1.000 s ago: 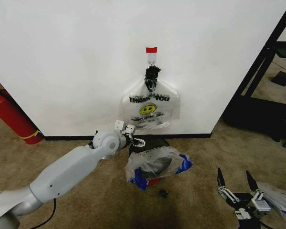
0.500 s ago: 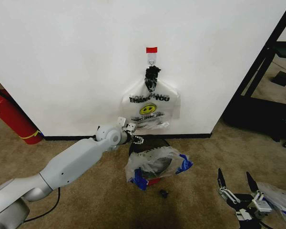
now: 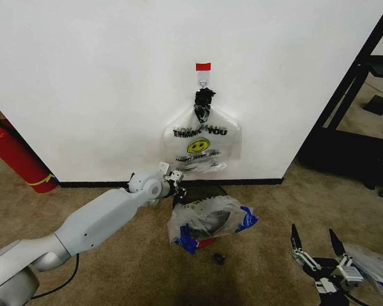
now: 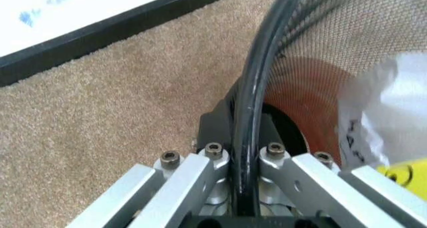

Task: Pick up the garbage bag from the wall and place it over the trash bin.

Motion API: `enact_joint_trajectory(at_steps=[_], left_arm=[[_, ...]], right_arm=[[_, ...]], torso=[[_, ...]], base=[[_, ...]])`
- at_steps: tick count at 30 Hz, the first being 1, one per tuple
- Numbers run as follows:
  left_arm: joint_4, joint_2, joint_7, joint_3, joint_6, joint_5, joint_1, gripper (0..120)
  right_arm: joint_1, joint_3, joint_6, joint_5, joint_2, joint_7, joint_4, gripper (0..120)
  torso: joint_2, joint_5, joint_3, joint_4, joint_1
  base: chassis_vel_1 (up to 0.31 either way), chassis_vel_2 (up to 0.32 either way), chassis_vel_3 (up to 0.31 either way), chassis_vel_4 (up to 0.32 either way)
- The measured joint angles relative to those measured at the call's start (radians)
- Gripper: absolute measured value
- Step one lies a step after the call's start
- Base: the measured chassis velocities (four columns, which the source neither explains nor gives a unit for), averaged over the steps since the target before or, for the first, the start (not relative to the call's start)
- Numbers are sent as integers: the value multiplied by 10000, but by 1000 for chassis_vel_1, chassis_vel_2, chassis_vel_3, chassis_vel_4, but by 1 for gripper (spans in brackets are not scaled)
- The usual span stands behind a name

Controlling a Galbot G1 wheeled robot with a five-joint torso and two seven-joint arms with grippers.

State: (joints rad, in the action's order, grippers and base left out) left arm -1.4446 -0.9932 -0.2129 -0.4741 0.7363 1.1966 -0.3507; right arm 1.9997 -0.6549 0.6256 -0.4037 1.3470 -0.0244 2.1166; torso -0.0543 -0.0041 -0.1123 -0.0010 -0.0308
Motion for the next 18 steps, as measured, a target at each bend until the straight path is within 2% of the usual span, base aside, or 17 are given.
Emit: enact_joint_trajectory(at_steps=[6,9,14,15,18], left_arm=[[-448,239,-315,278,0,216,-291,0],[-752,364,-873,570,-2,454,-604,0],[-1651,735,-2241,1289,-4,1378,-1258,0],[-2362,1046,-3352,1796,-17,1938,-1922,0],[-3034,1156,-4351,2530,-297,2252,-2633,0]], right_arm=[[-21,13,-7,-4,-14,67,-16,100],[-43,46,-20,-14,-17,76,-19,100],[-96,90,-49,-39,-32,122,-56,100],[-146,124,-177,-8,-75,197,-54,100],[-233,152,-398,69,-117,390,-37,100]], torso=[[0,0,0,-1,0],[0,-2,0,-2,0],[0,-1,0,1,0],[0,-1,0,-1,1],[0,-3,0,3,1]], base=[[0,0,0,0],[0,0,0,0],[0,0,0,0],[0,0,0,0],[0,0,0,0]])
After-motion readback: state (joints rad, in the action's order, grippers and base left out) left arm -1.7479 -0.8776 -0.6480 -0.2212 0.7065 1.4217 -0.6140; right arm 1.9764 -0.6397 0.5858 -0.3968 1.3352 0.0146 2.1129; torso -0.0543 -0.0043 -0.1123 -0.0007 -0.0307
